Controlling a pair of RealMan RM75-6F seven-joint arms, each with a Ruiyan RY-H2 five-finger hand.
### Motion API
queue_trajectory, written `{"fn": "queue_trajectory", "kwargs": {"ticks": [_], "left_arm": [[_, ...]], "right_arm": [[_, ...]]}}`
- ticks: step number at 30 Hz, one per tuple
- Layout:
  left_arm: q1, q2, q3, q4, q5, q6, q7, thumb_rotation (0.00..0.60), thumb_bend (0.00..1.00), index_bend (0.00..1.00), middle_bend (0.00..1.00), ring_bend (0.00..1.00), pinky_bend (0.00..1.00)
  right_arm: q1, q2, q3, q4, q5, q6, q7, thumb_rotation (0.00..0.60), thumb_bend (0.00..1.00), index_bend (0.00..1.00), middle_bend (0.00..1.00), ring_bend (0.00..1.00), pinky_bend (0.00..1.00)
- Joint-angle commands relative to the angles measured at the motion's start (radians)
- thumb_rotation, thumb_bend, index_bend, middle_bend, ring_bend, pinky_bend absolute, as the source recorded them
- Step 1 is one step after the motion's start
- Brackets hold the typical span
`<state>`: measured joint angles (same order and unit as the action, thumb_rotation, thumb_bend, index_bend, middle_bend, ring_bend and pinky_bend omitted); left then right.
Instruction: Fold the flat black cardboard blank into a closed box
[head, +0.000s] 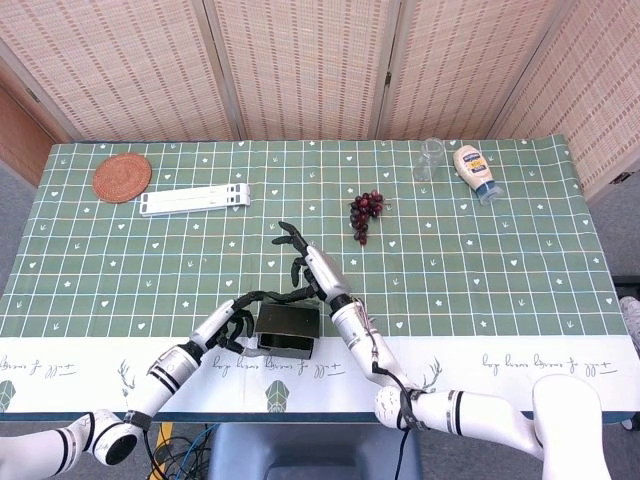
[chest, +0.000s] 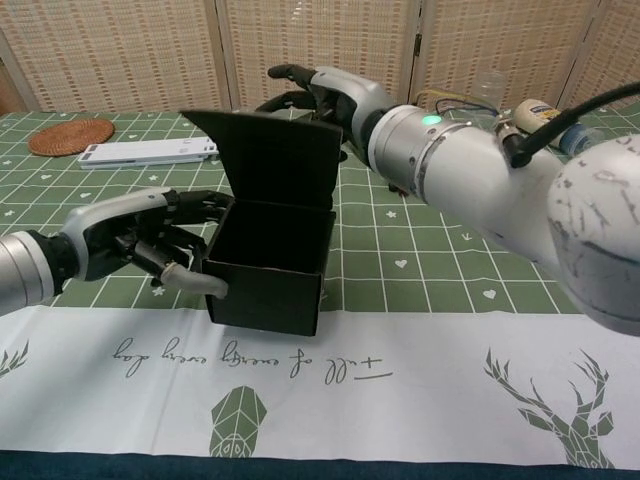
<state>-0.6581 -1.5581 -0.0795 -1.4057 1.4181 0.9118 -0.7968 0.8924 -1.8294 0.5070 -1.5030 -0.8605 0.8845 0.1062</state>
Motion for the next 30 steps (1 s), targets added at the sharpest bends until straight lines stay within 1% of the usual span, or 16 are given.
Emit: {"fn": "queue_trajectory", "kwargs": {"ticks": [1, 5, 10, 15, 18, 20, 21, 24, 25, 27, 30], "left_arm": [[0.012, -0.024, -0.032, 0.013, -0.074, -0.001, 0.066, 0.600, 0.12, 0.30, 0.39, 0.60, 0.81], [0.027, -0.046, -0.067, 0.016, -0.151, 0.011, 0.125, 0.600, 0.12, 0.29, 0.39, 0.60, 0.81], [0.047, -0.076, -0.108, 0.029, -0.223, 0.039, 0.175, 0.600, 0.12, 0.28, 0.39, 0.60, 0.81], [0.062, -0.101, -0.133, 0.036, -0.267, 0.061, 0.228, 0.600, 0.12, 0.25, 0.39, 0.60, 0.81], [0.069, -0.109, -0.143, 0.027, -0.290, 0.067, 0.264, 0.600, 0.12, 0.22, 0.37, 0.60, 0.81], [0.072, -0.104, -0.145, 0.016, -0.295, 0.059, 0.276, 0.600, 0.12, 0.18, 0.33, 0.60, 0.81], [0.072, -0.099, -0.144, 0.011, -0.296, 0.050, 0.277, 0.600, 0.12, 0.14, 0.29, 0.59, 0.81], [0.072, -0.077, -0.140, -0.006, -0.293, 0.020, 0.281, 0.600, 0.12, 0.02, 0.13, 0.56, 0.81], [0.073, -0.072, -0.139, -0.010, -0.291, 0.015, 0.281, 0.600, 0.12, 0.00, 0.09, 0.55, 0.81], [0.075, -0.061, -0.137, -0.020, -0.286, 0.001, 0.278, 0.600, 0.12, 0.00, 0.05, 0.54, 0.81], [0.077, -0.044, -0.132, -0.031, -0.277, -0.017, 0.277, 0.600, 0.11, 0.00, 0.01, 0.51, 0.81]], "right_arm": [[0.024, 0.035, -0.005, -0.027, 0.039, -0.044, -0.037, 0.600, 0.00, 0.00, 0.25, 0.72, 1.00], [0.055, 0.074, -0.026, -0.035, 0.071, -0.081, -0.099, 0.600, 0.00, 0.00, 0.33, 0.74, 1.00], [0.089, 0.121, -0.046, -0.051, 0.117, -0.116, -0.155, 0.600, 0.00, 0.00, 0.34, 0.75, 1.00], [0.121, 0.126, -0.080, -0.039, 0.104, -0.086, -0.224, 0.600, 0.00, 0.00, 0.35, 0.75, 1.00], [0.142, 0.115, -0.109, -0.023, 0.071, -0.059, -0.276, 0.600, 0.00, 0.00, 0.35, 0.75, 1.00], [0.155, 0.104, -0.132, -0.007, 0.043, -0.036, -0.318, 0.600, 0.00, 0.02, 0.35, 0.75, 1.00], [0.160, 0.099, -0.141, -0.001, 0.034, -0.028, -0.334, 0.600, 0.00, 0.03, 0.35, 0.75, 1.00], [0.173, 0.082, -0.162, 0.019, 0.026, -0.012, -0.375, 0.600, 0.00, 0.07, 0.35, 0.75, 1.00], [0.176, 0.076, -0.166, 0.025, 0.026, -0.008, -0.384, 0.600, 0.00, 0.08, 0.34, 0.75, 1.00], [0.180, 0.062, -0.174, 0.036, 0.024, 0.001, -0.397, 0.600, 0.00, 0.09, 0.34, 0.75, 1.00], [0.184, 0.047, -0.182, 0.043, 0.023, 0.009, -0.414, 0.600, 0.00, 0.09, 0.34, 0.75, 1.00]]}}
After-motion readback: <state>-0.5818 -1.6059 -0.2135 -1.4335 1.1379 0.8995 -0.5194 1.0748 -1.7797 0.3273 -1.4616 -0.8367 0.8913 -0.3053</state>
